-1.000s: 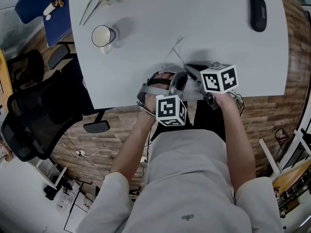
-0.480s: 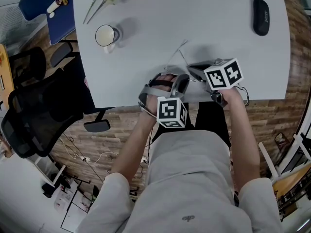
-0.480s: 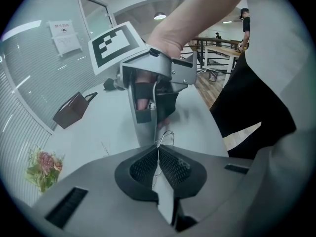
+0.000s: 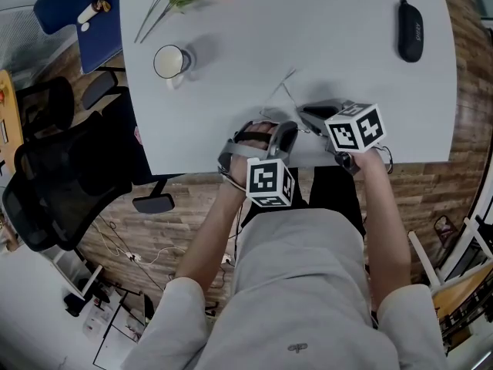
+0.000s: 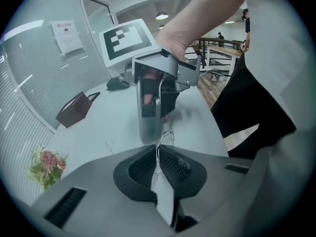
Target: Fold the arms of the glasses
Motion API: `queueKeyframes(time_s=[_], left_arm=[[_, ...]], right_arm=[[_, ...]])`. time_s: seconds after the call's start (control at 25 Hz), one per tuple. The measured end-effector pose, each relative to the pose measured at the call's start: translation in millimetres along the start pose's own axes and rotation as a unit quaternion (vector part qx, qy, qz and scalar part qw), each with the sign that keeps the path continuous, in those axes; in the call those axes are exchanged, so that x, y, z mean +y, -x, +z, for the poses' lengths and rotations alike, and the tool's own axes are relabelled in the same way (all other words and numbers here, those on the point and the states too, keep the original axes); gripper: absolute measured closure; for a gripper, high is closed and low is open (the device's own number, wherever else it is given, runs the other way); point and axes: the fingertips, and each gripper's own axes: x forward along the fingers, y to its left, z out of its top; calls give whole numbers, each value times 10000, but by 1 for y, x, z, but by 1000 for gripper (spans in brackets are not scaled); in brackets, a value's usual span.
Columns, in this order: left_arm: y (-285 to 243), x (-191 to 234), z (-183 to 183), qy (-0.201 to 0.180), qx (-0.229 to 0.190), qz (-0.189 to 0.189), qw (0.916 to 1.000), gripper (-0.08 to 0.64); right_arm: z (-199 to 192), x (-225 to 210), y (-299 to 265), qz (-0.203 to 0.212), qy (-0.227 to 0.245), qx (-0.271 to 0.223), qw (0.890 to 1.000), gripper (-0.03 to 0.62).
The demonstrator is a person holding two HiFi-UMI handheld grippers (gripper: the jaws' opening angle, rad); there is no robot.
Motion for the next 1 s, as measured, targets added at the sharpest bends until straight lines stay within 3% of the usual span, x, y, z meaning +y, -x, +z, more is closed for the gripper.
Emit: queueKeyframes(time_s=[0.4, 0.56, 0.8, 1.0], left_arm=[[12, 0, -6, 364, -18, 105, 9993, 535], [6, -3, -9, 217, 88, 81, 9997, 535], [2, -3, -13, 77, 201, 83, 9997, 535], [2, -5, -15, -43, 208, 143, 9997, 535]], right_arm=[[20, -10, -1, -182, 32, -202, 9996, 550], [31, -10, -9, -306, 246, -317, 9987, 584], [33, 2, -28, -220, 767, 122, 9967, 585], [25, 12, -38, 254, 4, 614, 9978, 586]])
